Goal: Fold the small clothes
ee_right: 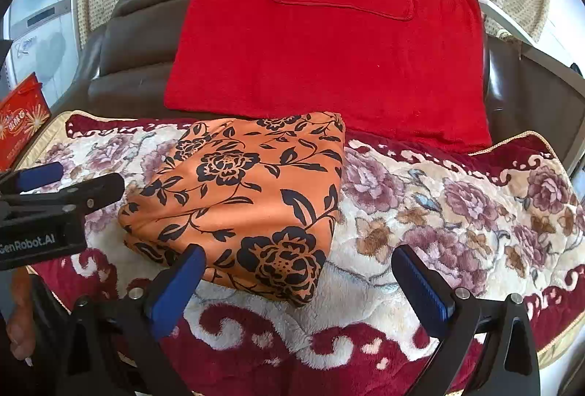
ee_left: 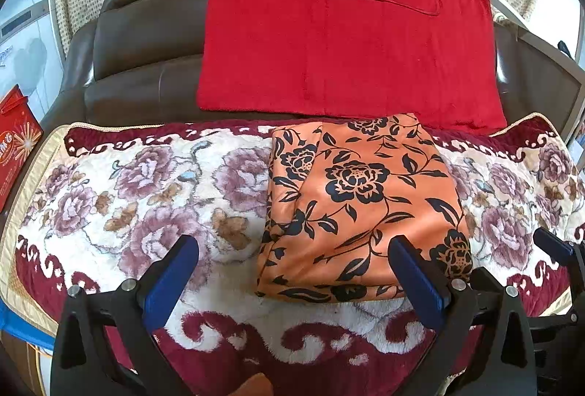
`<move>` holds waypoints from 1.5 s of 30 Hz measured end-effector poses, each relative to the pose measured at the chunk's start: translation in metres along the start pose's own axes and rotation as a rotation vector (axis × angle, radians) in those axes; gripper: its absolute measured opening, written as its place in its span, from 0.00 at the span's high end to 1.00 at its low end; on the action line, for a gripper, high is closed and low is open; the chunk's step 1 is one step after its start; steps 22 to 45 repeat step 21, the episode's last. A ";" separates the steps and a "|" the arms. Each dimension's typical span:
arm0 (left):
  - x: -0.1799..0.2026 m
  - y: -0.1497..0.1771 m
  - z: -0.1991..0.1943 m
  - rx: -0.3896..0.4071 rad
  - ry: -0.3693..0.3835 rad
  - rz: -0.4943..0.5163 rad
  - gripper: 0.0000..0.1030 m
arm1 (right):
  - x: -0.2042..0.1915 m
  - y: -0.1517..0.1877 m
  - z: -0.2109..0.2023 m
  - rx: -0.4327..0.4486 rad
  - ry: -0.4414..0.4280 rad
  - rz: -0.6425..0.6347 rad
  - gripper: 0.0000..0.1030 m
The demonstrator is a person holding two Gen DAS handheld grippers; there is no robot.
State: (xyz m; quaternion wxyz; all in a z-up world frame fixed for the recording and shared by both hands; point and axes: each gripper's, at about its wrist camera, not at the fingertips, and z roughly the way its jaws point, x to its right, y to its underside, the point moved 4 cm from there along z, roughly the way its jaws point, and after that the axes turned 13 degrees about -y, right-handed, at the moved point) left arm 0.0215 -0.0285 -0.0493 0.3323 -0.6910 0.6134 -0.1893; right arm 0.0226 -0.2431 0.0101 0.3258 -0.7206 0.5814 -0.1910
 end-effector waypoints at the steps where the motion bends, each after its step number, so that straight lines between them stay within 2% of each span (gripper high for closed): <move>1: 0.001 -0.001 0.001 0.000 0.000 0.003 0.00 | 0.001 -0.001 0.000 0.000 0.002 0.000 0.00; 21: 0.010 -0.013 0.016 0.023 0.032 0.033 0.00 | 0.000 -0.013 0.021 -0.021 0.001 -0.023 0.00; 45: 0.010 -0.013 0.016 0.023 0.032 0.033 0.00 | 0.000 -0.013 0.021 -0.021 0.001 -0.023 0.00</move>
